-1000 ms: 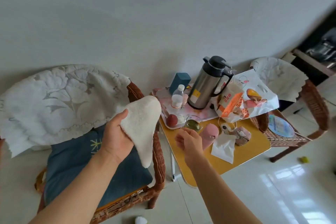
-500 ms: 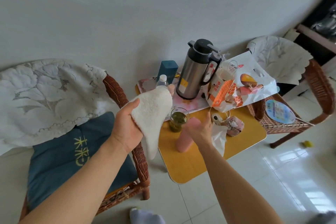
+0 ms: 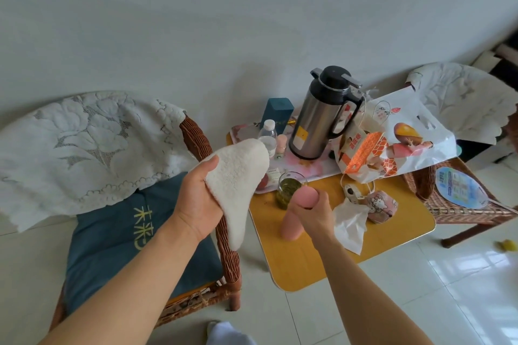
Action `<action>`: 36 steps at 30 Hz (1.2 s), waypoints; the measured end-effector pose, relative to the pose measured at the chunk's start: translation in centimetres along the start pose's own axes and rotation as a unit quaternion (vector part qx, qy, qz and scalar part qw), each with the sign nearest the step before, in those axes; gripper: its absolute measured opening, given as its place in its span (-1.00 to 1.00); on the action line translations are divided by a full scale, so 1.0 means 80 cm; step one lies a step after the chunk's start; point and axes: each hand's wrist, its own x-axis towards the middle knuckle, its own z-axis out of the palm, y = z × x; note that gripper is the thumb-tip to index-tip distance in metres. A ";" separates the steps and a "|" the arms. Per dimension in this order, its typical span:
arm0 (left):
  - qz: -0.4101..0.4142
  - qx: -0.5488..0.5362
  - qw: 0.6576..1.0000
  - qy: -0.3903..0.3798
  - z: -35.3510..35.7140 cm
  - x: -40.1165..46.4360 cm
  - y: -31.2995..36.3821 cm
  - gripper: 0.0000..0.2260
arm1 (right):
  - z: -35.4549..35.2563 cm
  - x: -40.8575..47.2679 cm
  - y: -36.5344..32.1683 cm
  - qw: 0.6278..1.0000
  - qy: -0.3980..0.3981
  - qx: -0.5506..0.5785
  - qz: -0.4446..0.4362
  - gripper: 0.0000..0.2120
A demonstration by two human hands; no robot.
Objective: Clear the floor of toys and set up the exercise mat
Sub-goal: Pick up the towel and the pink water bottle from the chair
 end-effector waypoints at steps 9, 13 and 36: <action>0.066 -0.049 0.997 0.012 -0.011 -0.023 0.032 -0.67 | -0.020 -0.030 -0.099 0.973 0.012 0.018 -0.230 -0.41; 0.113 -0.070 0.990 0.038 -0.022 -0.039 0.061 -0.64 | -0.002 -0.050 -0.153 0.947 -0.030 0.057 -0.313 -0.45; 0.463 -0.201 0.819 0.272 -0.219 -0.480 0.128 -0.64 | 0.237 -0.441 -0.273 0.730 -0.392 0.116 -0.547 -0.37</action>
